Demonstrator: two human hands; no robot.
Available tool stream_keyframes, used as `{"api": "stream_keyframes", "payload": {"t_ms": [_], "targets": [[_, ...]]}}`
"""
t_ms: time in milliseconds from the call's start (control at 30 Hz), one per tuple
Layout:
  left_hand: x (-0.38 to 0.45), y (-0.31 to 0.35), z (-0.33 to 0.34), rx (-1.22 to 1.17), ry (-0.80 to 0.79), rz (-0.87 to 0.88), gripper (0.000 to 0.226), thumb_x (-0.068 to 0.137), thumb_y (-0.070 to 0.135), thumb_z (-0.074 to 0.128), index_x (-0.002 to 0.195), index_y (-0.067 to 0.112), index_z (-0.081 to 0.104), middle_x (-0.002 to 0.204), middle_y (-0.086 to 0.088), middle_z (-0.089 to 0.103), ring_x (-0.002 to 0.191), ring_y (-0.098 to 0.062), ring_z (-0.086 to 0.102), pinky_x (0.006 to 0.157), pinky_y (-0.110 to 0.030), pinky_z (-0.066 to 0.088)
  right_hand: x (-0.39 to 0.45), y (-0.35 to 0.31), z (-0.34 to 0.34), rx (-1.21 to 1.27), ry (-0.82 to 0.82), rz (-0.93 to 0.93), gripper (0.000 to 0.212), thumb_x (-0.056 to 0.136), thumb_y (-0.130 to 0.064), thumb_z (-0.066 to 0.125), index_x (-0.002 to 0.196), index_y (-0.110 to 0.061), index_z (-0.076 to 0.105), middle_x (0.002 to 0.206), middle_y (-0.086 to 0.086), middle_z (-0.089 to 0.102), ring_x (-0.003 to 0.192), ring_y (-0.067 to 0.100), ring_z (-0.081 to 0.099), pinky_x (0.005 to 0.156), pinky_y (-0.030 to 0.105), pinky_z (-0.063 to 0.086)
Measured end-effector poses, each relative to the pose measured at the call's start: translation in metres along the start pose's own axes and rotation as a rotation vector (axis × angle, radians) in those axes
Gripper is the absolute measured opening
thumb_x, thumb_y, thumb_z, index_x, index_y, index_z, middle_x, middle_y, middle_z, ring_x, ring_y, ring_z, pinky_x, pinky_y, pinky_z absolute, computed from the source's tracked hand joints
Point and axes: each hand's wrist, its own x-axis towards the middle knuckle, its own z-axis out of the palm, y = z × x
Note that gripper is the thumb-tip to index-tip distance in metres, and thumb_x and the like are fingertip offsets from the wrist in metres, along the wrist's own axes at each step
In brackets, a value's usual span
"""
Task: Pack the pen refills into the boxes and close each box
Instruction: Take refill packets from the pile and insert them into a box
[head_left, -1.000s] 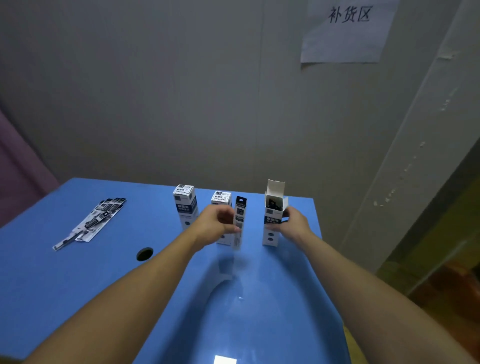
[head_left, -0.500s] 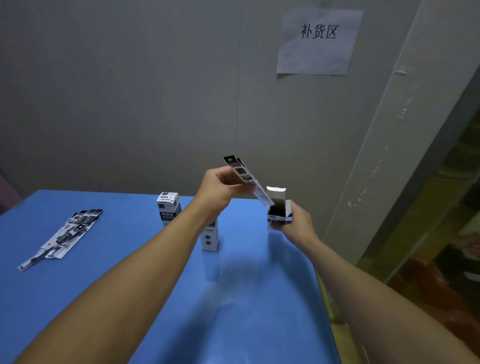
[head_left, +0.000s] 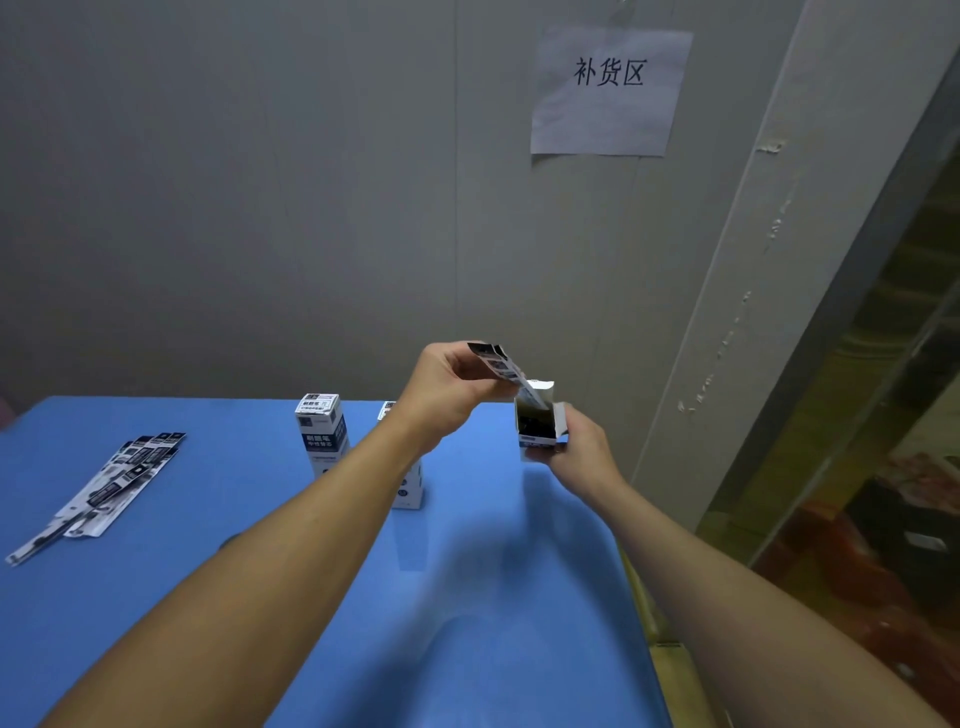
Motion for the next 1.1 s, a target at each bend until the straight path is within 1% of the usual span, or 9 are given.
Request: {"api": "stream_keyframes", "payload": {"t_ms": [100,267,400,500,567,700,833,933,1100], "targets": [[0.001,-0.005,-0.001,0.038,-0.012,0.005,0.02,0.079,-0.011,0.076,0.087,0.007,0.074,0.086,-0.006,0.077,0.086,-0.021,0.074,0.083,-0.03,0.058,0.002,0.0,0.001,0.005,0.01,-0.013,0.04,0.073,0.006,0.078,0.101,-0.022,0.067,0.098,-0.007,0.068,0.088,0.012,0.065,0.072,0.019,0.057],[0.001,-0.013,0.001,0.124,-0.058,0.021,0.035,0.081,-0.008,0.075,0.081,0.027,0.075,0.087,0.003,0.077,0.089,-0.015,0.074,0.088,-0.032,0.057,0.005,0.0,0.004,0.005,-0.019,-0.018,0.042,0.074,0.007,0.075,0.103,-0.022,0.067,0.096,-0.01,0.066,0.091,0.017,0.067,0.078,0.034,0.061],[0.0,-0.027,0.001,0.474,-0.08,0.133,0.022,0.083,0.016,0.08,0.09,0.035,0.072,0.094,0.011,0.074,0.094,-0.002,0.069,0.089,-0.029,0.055,0.003,0.0,0.006,-0.022,-0.024,-0.03,0.04,0.076,0.005,0.075,0.101,-0.025,0.068,0.089,-0.016,0.063,0.085,0.011,0.067,0.077,0.029,0.059],[0.0,-0.039,-0.002,0.705,-0.07,0.175,0.017,0.085,0.025,0.078,0.101,0.03,0.074,0.104,0.008,0.064,0.105,-0.007,0.058,0.093,-0.028,0.048,0.002,0.003,0.008,-0.01,-0.049,-0.027,0.044,0.078,0.006,0.072,0.104,-0.029,0.068,0.094,-0.016,0.065,0.087,0.012,0.07,0.078,0.033,0.061],[0.0,-0.046,-0.002,0.812,-0.094,0.249,0.017,0.086,0.024,0.077,0.103,0.023,0.075,0.104,0.011,0.062,0.109,-0.012,0.043,0.093,-0.02,0.038,0.002,0.002,0.009,0.007,-0.062,-0.037,0.046,0.078,0.004,0.07,0.108,-0.031,0.068,0.099,-0.011,0.068,0.09,0.014,0.07,0.077,0.037,0.062],[-0.002,-0.054,0.0,0.836,-0.075,0.31,0.017,0.085,0.018,0.076,0.103,0.021,0.076,0.108,0.007,0.055,0.107,-0.013,0.033,0.092,-0.007,0.029,0.002,0.002,0.012,0.029,-0.08,-0.015,0.045,0.079,-0.002,0.072,0.107,-0.036,0.067,0.1,-0.009,0.069,0.09,0.015,0.07,0.077,0.038,0.062],[-0.002,-0.053,0.002,0.827,-0.079,0.32,0.019,0.085,0.014,0.073,0.104,0.014,0.073,0.112,0.006,0.051,0.109,-0.012,0.034,0.097,-0.011,0.033,0.002,0.008,0.014,-0.024,-0.074,0.001,0.044,0.076,-0.009,0.074,0.109,-0.036,0.064,0.104,-0.009,0.068,0.091,0.015,0.069,0.078,0.04,0.061],[-0.003,-0.055,0.001,0.803,-0.07,0.306,0.023,0.084,0.014,0.074,0.107,0.019,0.074,0.111,0.008,0.052,0.11,-0.01,0.035,0.091,-0.002,0.03,-0.001,0.012,0.012,-0.036,-0.063,0.012,0.048,0.075,-0.005,0.076,0.112,-0.034,0.064,0.104,-0.008,0.068,0.091,0.014,0.068,0.078,0.035,0.06],[-0.007,-0.065,-0.002,0.767,-0.036,0.267,0.025,0.083,0.016,0.073,0.107,0.024,0.071,0.112,0.009,0.052,0.113,-0.013,0.039,0.088,-0.014,0.036,-0.002,0.015,0.012,-0.068,-0.066,0.031,0.045,0.074,-0.007,0.079,0.108,-0.032,0.065,0.104,-0.007,0.066,0.092,0.013,0.066,0.075,0.029,0.057]]}}
